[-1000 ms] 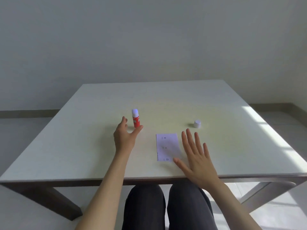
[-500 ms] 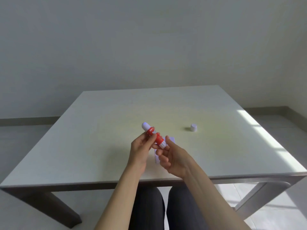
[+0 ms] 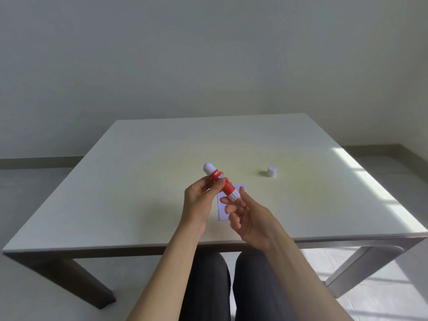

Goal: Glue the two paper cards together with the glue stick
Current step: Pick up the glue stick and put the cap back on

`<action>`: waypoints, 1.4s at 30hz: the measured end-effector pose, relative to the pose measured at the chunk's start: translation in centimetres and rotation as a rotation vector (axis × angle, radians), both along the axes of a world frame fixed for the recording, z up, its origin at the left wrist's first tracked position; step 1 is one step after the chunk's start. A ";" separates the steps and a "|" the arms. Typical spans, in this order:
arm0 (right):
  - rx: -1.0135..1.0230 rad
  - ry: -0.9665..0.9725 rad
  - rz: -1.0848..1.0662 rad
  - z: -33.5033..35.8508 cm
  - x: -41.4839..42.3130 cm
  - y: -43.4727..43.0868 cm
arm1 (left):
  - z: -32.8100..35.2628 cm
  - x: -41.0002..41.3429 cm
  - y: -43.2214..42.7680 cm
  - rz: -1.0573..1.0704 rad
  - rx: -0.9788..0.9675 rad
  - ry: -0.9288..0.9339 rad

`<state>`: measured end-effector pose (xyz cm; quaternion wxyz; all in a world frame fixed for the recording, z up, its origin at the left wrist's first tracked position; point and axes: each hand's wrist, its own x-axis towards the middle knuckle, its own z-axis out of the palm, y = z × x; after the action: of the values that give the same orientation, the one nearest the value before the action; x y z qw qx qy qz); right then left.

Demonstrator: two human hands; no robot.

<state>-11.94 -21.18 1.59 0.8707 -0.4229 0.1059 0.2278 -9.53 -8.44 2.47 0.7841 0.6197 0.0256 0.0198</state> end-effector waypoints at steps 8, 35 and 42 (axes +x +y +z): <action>-1.213 -1.036 -0.630 -2.8 0.3 1.0 | 0.6 0.2 -0.1 0.018 -0.016 -0.014; -1.742 -0.693 -0.077 -1.6 9.9 -8.0 | 0.4 -0.1 2.9 0.263 0.690 -0.258; -0.734 -0.724 -0.240 3.7 4.4 -2.9 | 0.9 -0.1 1.5 0.234 0.800 -0.328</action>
<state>-7.58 -24.13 5.28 0.6661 -0.7364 -0.0809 -0.0862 -9.62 -6.89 3.34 0.4691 0.8558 -0.0386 0.2146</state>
